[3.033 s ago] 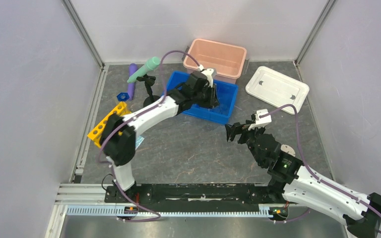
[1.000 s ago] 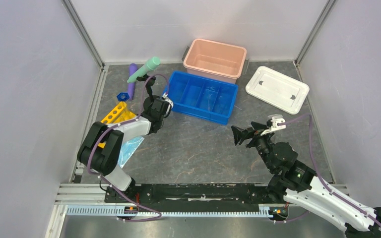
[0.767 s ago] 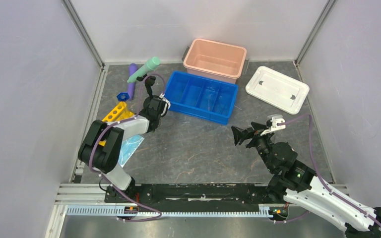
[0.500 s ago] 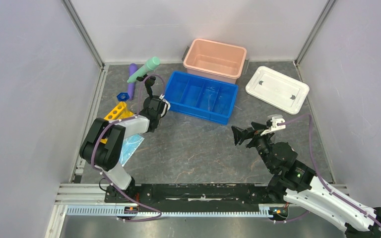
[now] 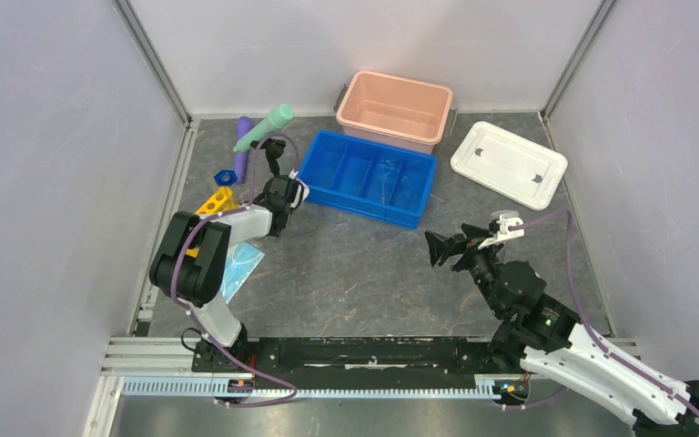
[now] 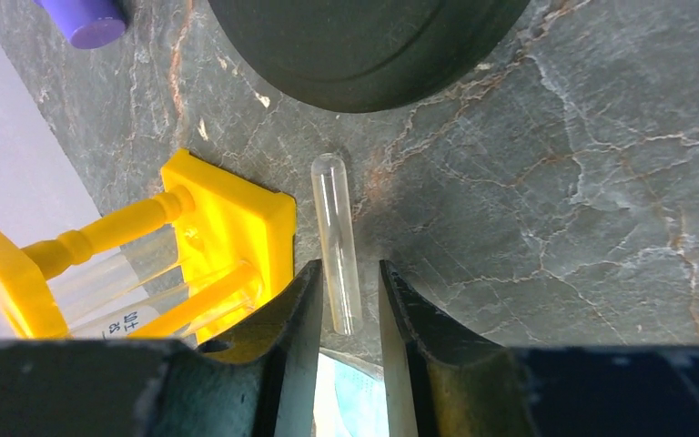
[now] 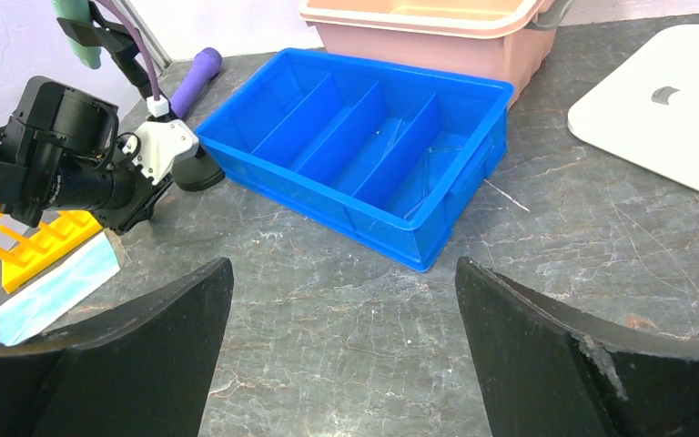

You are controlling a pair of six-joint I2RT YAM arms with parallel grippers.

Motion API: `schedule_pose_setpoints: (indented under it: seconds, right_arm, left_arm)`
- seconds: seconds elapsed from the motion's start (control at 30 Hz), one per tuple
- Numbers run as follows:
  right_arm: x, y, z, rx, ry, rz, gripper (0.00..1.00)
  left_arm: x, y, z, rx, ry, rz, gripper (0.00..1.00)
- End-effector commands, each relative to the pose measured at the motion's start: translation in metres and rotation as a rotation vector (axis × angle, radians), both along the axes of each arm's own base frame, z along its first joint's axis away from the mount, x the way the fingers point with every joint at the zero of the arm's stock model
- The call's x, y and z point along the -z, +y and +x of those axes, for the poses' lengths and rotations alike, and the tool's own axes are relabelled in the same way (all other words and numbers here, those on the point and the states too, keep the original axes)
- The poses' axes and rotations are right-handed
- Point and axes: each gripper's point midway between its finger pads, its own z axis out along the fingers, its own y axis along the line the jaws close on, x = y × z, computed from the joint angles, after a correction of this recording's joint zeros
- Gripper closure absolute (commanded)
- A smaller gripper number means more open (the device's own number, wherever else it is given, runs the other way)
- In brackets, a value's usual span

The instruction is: Organize the chemistry lab equipment

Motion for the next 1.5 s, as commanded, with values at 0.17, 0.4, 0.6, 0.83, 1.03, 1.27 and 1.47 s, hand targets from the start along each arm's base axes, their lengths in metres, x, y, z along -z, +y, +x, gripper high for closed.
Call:
schedule_pose_setpoints:
  seconds: [0.17,0.4,0.6,0.83,1.03,1.27,1.47]
  right_arm:
    - [-0.006,-0.007,0.001,0.030,-0.019,0.019,0.02]
    - [-0.010,-0.006,0.000,0.024,-0.021,0.032,0.02]
    - [-0.004,-0.002,0.001,0.015,-0.006,0.042,0.02]
    - [-0.004,0.000,0.001,0.010,-0.006,0.032,0.02]
    - [-0.003,-0.006,0.001,0.031,-0.012,0.035,0.02]
    - [-0.001,-0.008,0.001,0.042,-0.011,0.031,0.02]
    - [-0.001,-0.007,0.002,0.039,-0.010,0.028,0.02]
  left_arm:
    - [-0.001,-0.013,0.001,0.042,0.065,-0.089,0.66]
    - [0.004,-0.024,-0.009,0.073,0.133,-0.162,0.74]
    - [-0.019,-0.005,0.002,0.033,0.009,-0.070,0.68]
    - [-0.023,0.002,0.015,0.035,-0.065,-0.023,0.65]
    - [-0.013,0.004,0.015,0.046,-0.014,-0.042,0.64]
    - [-0.002,0.001,0.012,0.061,0.043,-0.073,0.62]
    - [0.007,-0.004,0.003,0.069,0.109,-0.109,0.64]
